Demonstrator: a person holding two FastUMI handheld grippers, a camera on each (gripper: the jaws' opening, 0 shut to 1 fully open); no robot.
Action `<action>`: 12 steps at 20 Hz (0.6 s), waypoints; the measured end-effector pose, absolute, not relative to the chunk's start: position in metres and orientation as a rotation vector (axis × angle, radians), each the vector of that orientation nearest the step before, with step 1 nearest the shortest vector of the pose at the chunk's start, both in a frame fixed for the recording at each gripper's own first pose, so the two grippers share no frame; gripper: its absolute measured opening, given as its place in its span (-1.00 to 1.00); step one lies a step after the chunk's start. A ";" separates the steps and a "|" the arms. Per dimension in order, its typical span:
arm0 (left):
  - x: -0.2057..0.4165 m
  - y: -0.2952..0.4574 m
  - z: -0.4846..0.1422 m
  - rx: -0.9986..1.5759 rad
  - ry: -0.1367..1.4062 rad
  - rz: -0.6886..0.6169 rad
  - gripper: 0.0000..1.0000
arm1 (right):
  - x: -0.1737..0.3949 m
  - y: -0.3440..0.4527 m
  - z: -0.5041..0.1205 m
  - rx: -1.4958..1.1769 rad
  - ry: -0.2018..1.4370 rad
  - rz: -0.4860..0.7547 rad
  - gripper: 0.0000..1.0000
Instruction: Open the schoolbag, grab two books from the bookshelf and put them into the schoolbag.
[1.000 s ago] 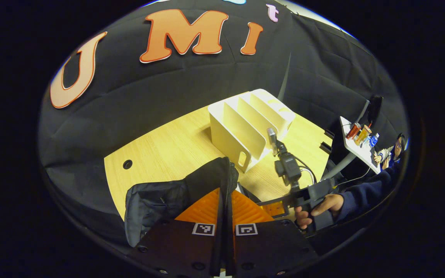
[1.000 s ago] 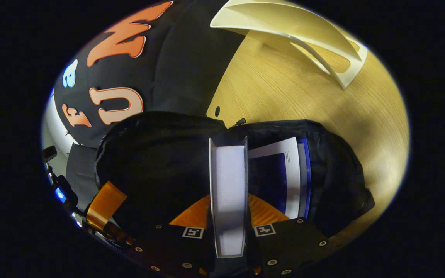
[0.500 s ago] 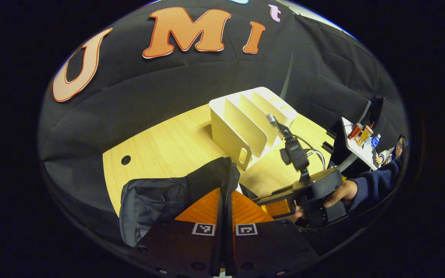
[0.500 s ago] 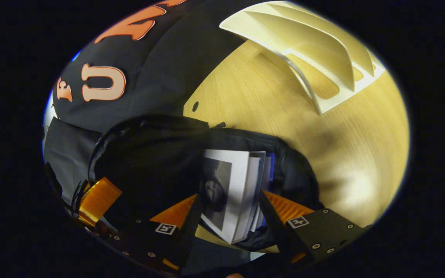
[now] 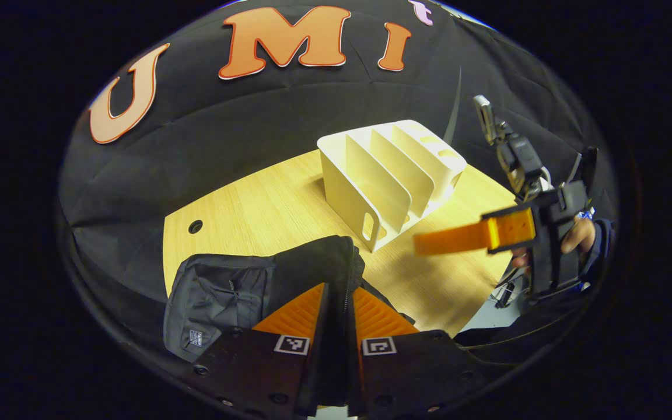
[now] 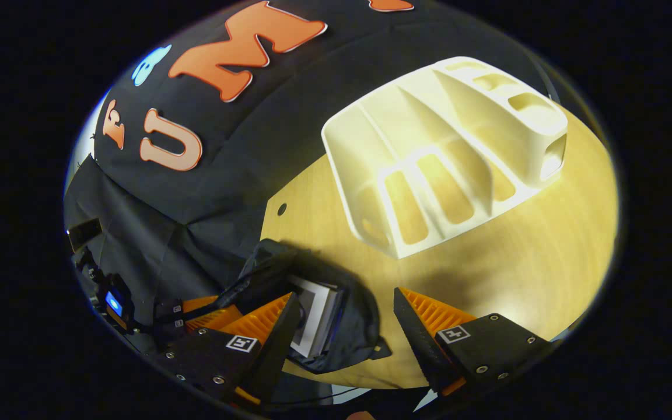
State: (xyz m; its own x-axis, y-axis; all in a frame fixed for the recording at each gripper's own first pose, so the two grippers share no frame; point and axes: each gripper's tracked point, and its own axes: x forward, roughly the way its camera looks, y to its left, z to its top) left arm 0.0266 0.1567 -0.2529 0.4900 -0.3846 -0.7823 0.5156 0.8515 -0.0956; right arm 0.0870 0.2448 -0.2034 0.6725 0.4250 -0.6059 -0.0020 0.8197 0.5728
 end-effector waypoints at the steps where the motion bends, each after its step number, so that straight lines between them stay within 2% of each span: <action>1: 0.023 0.150 -0.252 0.154 0.906 -0.536 -0.46 | 0.087 0.229 -0.199 0.549 0.785 0.242 0.92; 2: 0.020 0.142 -0.250 0.142 0.902 -0.526 -0.39 | 0.090 0.213 -0.192 0.520 0.762 0.230 0.93; 3: 0.019 0.131 -0.249 0.125 0.896 -0.519 -0.20 | 0.092 0.198 -0.185 0.487 0.738 0.223 0.93; 5: 0.019 0.113 -0.239 0.106 0.866 -0.493 0.00 | 0.094 0.170 -0.167 0.427 0.690 0.212 0.93; 6: 0.019 0.107 -0.236 0.107 0.848 -0.475 0.34 | 0.095 0.157 -0.158 0.402 0.666 0.204 0.92; 7: 0.019 0.097 -0.229 0.108 0.827 -0.457 0.52 | 0.095 0.144 -0.150 0.381 0.640 0.205 0.92; 12: 0.026 0.047 -0.187 0.074 0.696 -0.355 0.78 | 0.094 0.089 -0.112 0.285 0.527 0.188 0.92</action>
State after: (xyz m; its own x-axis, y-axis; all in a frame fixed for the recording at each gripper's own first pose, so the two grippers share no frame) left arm 0.0262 0.0473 -0.1869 0.7102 -0.2952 -0.6391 0.3439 0.9376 -0.0509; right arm 0.0937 0.0891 -0.1124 0.8488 0.2481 -0.4670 -0.1029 0.9437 0.3144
